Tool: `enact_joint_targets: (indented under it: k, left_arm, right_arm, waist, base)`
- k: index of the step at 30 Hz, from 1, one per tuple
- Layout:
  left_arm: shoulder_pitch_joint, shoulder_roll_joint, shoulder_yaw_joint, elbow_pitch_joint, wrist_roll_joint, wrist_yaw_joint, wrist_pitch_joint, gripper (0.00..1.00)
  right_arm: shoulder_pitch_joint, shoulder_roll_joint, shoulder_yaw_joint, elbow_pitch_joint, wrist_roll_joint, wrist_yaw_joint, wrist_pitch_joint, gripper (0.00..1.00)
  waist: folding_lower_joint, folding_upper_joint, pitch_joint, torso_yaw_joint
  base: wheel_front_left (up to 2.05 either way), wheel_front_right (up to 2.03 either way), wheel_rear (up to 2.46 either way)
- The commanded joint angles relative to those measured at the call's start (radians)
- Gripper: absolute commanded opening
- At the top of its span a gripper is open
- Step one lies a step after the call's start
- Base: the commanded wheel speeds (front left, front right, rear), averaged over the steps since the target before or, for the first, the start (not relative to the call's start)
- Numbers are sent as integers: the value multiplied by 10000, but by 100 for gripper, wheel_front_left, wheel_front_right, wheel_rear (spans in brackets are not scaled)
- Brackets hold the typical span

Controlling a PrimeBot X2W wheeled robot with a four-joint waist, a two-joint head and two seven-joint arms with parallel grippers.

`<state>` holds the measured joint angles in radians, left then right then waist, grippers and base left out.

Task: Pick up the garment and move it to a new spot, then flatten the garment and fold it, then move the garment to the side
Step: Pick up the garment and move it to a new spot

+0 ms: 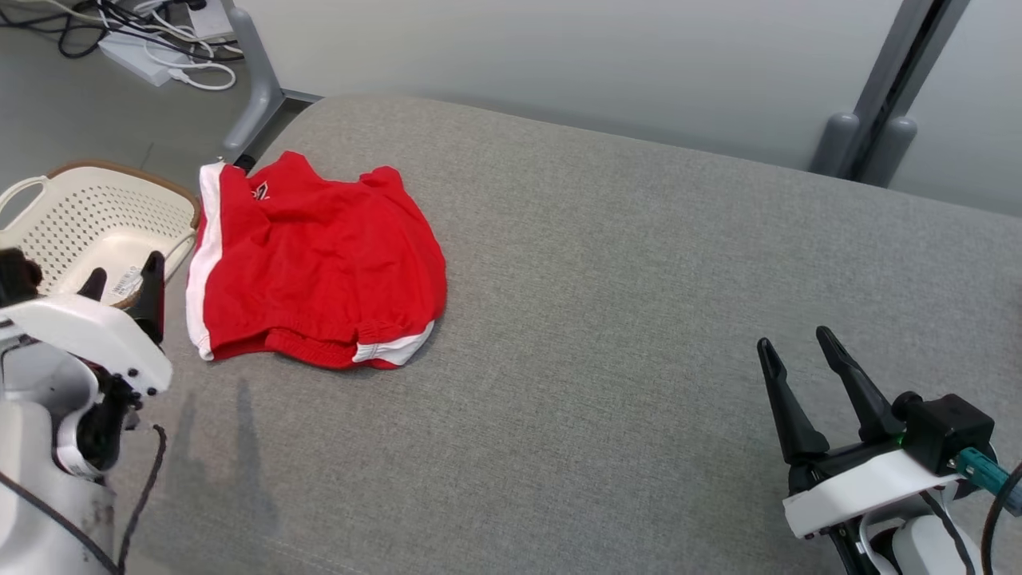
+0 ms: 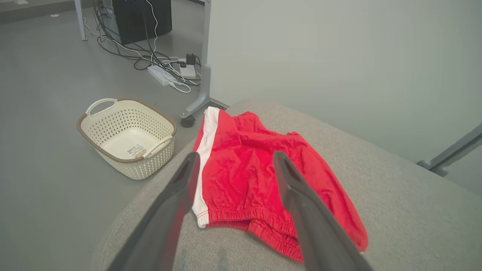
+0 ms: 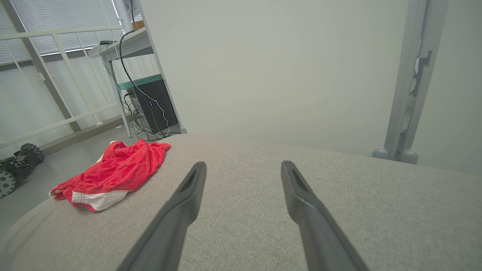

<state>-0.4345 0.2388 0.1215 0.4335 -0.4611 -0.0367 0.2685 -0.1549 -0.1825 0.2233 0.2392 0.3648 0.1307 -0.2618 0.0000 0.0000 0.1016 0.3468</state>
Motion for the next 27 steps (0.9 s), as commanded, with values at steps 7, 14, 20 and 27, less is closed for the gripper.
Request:
enact_joint_targets:
  k: [7, 14, 20, 27]
  left_arm:
    - [-1668, 792, 204, 2250, -540, 148, 2009, 100]
    - [-2398, 1283, 392, 4000, -853, 206, 2972, 100]
    - [-2490, 1761, 259, 5427, -825, 214, 3684, 100]
    - [-2625, 1764, 309, 6331, -1074, 42, 4042, 100]
  right_arm:
    - [-522, -265, 53, 11, 20, 4, -57, 100]
    - [-880, -374, 189, 21, 46, 4, -57, 100]
    - [-1050, -416, 251, 18, 71, 4, -57, 100]
    - [-986, -501, 89, 64, 85, 4, -57, 100]
  waist:
    - [0, 0, 827, -829]
    - [0, 0, 1290, -1388]
    - [0, 0, 1571, -1813]
    - [0, 0, 1644, -1940]
  base:
    - [0, 0, 0]
    - [0, 0, 0]
    - [0, 0, 0]
    - [0, 0, 0]
